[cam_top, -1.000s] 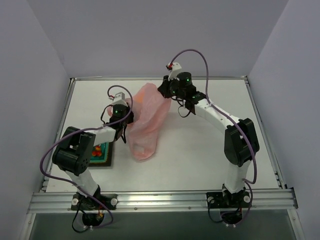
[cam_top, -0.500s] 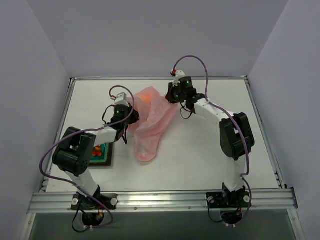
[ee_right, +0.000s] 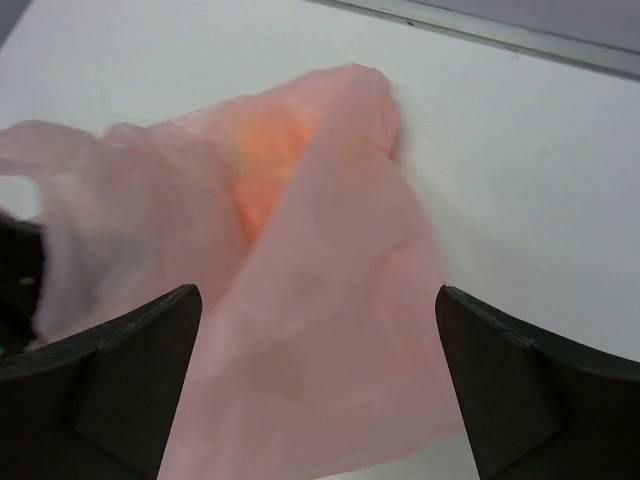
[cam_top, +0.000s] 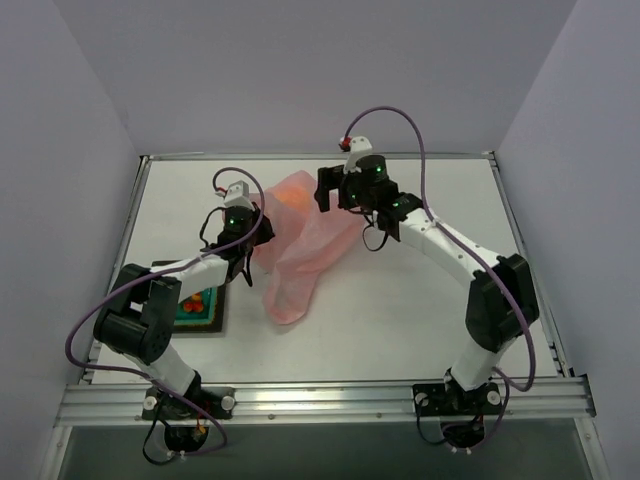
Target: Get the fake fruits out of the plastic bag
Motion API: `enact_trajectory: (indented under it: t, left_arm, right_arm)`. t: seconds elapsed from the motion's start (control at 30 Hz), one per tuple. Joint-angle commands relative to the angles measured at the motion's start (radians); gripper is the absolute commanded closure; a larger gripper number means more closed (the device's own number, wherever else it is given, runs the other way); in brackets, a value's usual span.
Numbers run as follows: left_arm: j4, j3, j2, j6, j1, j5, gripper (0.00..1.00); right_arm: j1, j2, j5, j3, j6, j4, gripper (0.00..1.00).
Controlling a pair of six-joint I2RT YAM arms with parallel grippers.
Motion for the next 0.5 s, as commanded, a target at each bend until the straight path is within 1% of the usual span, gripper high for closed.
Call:
enact_trajectory:
  t: [0.0,0.03,0.1,0.17,0.23,0.27,0.33,0.37,0.47]
  left_arm:
    - [-0.034,0.033,-0.051,0.010,-0.007,0.000,0.98]
    - [-0.033,0.029,-0.065,0.000,-0.007,0.000,0.98]
    - [-0.021,0.016,-0.085,-0.013,-0.014,0.044,0.98]
    - [-0.007,0.006,-0.094,-0.030,-0.019,0.061,0.98]
    - [-0.002,0.000,-0.102,-0.034,-0.019,0.060,0.98]
    - [0.004,-0.002,-0.102,-0.036,-0.019,0.057,0.98]
    - [0.013,-0.004,-0.099,-0.037,-0.018,0.060,0.98]
    - [0.019,-0.004,-0.098,-0.037,-0.019,0.060,0.98]
    - [0.021,0.000,-0.091,-0.039,-0.019,0.061,0.98]
  right_arm:
    - [0.175,-0.131,0.148,-0.057,-0.035,-0.013,0.01]
    - [0.261,-0.169,0.206,-0.080,-0.040,-0.010,0.03]
    - [0.353,-0.205,0.308,-0.146,-0.034,-0.012,0.04]
    - [0.393,-0.262,0.365,-0.202,0.007,-0.013,0.05]
    - [0.445,-0.307,0.365,-0.233,0.069,-0.010,0.08]
    - [0.470,-0.317,0.373,-0.244,0.087,-0.012,0.07]
    - [0.543,-0.312,0.424,-0.272,0.110,-0.016,0.03]
    - [0.558,-0.302,0.437,-0.275,0.120,-0.022,0.00]
    - [0.567,-0.245,0.472,-0.269,0.121,-0.053,0.02]
